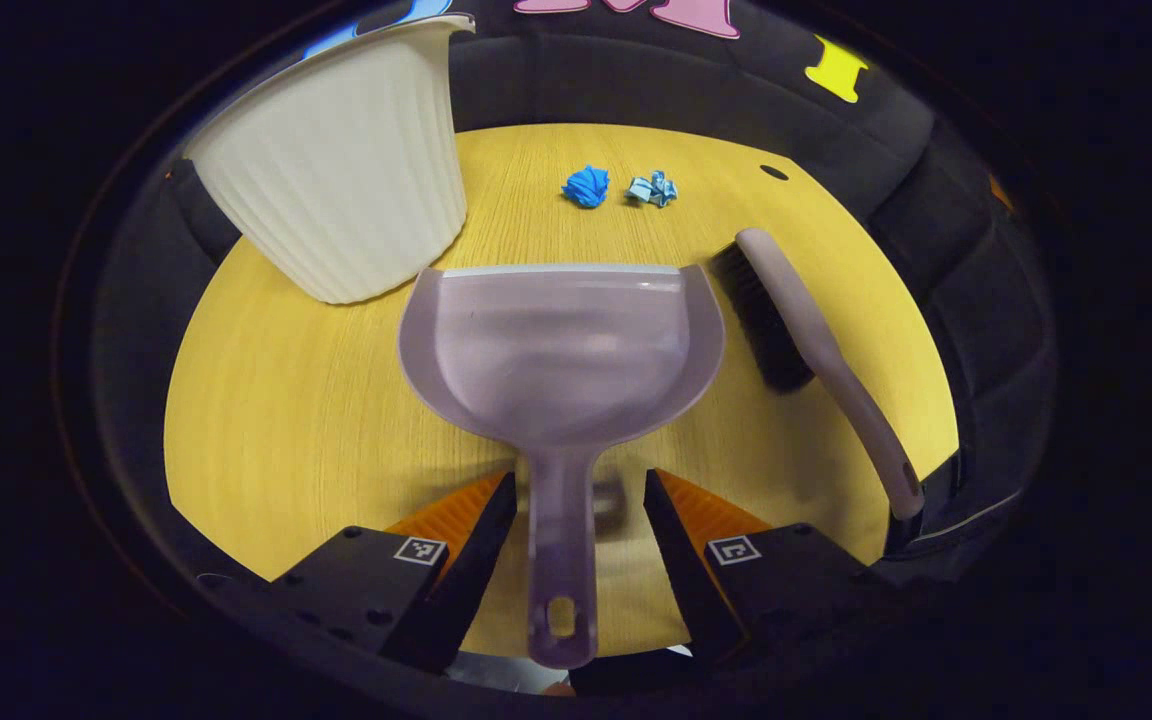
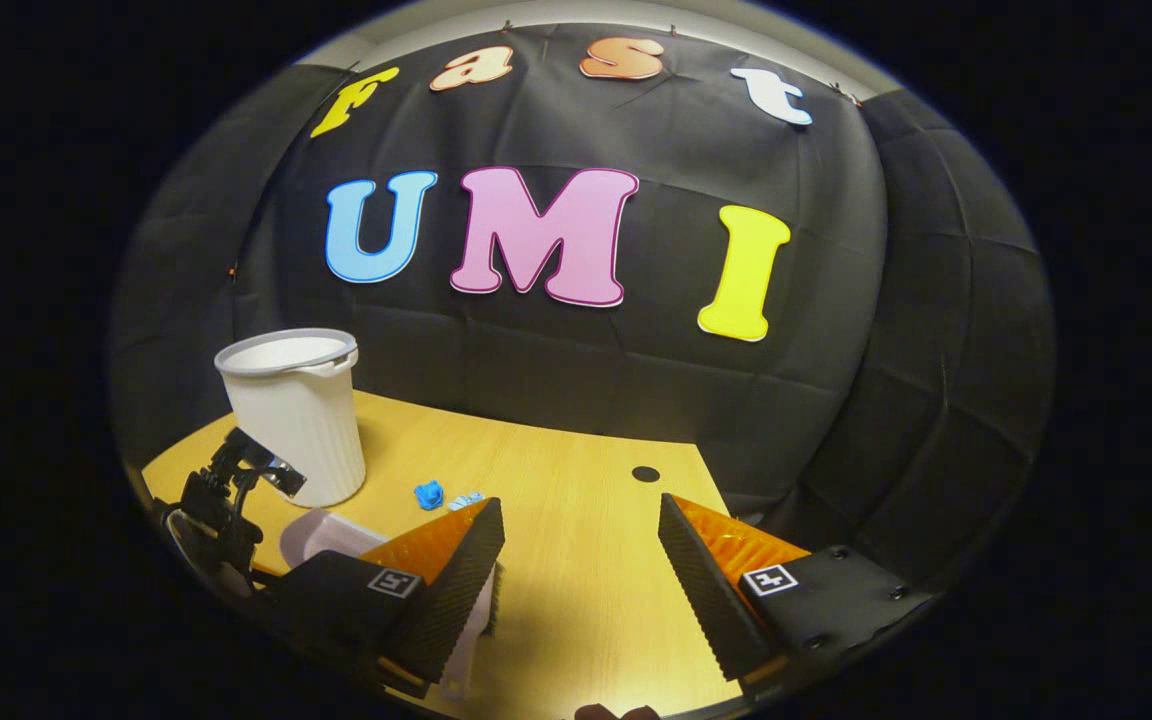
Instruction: Pick up the small broom and dustpan from the desktop, sweep the trash into the dustpan with the broom, and then empty the trash into the garbage bin.
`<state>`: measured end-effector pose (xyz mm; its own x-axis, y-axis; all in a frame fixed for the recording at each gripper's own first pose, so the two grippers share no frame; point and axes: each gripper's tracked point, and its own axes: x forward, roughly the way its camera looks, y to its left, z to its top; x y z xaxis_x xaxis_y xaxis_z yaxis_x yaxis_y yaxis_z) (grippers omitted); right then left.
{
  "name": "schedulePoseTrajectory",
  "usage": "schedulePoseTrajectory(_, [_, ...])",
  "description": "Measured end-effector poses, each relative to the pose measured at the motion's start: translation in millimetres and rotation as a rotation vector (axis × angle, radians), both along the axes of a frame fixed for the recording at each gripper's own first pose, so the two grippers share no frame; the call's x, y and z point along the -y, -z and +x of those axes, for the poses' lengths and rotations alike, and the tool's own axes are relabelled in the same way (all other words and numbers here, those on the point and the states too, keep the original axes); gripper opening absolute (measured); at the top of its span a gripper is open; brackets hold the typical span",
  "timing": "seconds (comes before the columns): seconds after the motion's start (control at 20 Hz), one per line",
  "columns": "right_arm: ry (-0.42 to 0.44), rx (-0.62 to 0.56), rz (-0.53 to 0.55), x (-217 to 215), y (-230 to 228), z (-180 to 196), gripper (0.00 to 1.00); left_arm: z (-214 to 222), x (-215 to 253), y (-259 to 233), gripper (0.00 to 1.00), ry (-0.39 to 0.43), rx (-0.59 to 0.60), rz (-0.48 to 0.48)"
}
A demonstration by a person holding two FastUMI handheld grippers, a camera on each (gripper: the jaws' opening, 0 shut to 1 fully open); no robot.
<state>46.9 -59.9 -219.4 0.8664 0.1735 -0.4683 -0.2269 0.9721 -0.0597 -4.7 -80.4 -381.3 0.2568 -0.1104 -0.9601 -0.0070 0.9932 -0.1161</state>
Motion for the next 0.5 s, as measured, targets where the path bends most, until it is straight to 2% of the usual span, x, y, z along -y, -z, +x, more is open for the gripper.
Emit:
schedulePoseTrajectory(0.1, [-0.014, -0.006, 0.010, 0.4, 2.5, 2.0, 1.00, 7.5, 2.6, 4.6, 0.78, 0.028, -0.026, 0.006])
schedulePoseTrajectory(0.2, [-0.013, -0.057, 0.051, -2.9, 9.7, -1.1, 0.97, 10.8, 3.4, 13.2, 0.62, 0.032, -0.059, 0.010])
schedulePoseTrajectory(0.3, [-0.013, -0.059, 0.050, -1.7, 10.8, -1.6, 1.00, 9.2, -3.6, 15.6, 0.51, 0.006, -0.103, 0.024])
schedulePoseTrajectory(0.35, [-0.016, -0.056, 0.038, -0.1, 11.6, -1.2, 1.00, 9.4, -5.0, 15.0, 0.36, -0.001, -0.122, 0.022])
schedulePoseTrajectory(0.4, [-0.018, -0.051, 0.035, 0.8, 9.6, 0.1, 1.00, 11.6, -5.3, 19.7, 0.41, -0.004, -0.125, 0.019])
schedulePoseTrajectory(0.45, [-0.022, -0.046, 0.040, -1.0, 6.2, 1.7, 1.00, 10.8, -5.5, 18.2, 0.31, 0.015, -0.138, 0.020])
schedulePoseTrajectory(0.5, [-0.028, -0.043, 0.047, -3.4, 4.2, 2.4, 1.00, 11.2, -8.3, 15.7, 0.31, 0.026, -0.136, 0.027])
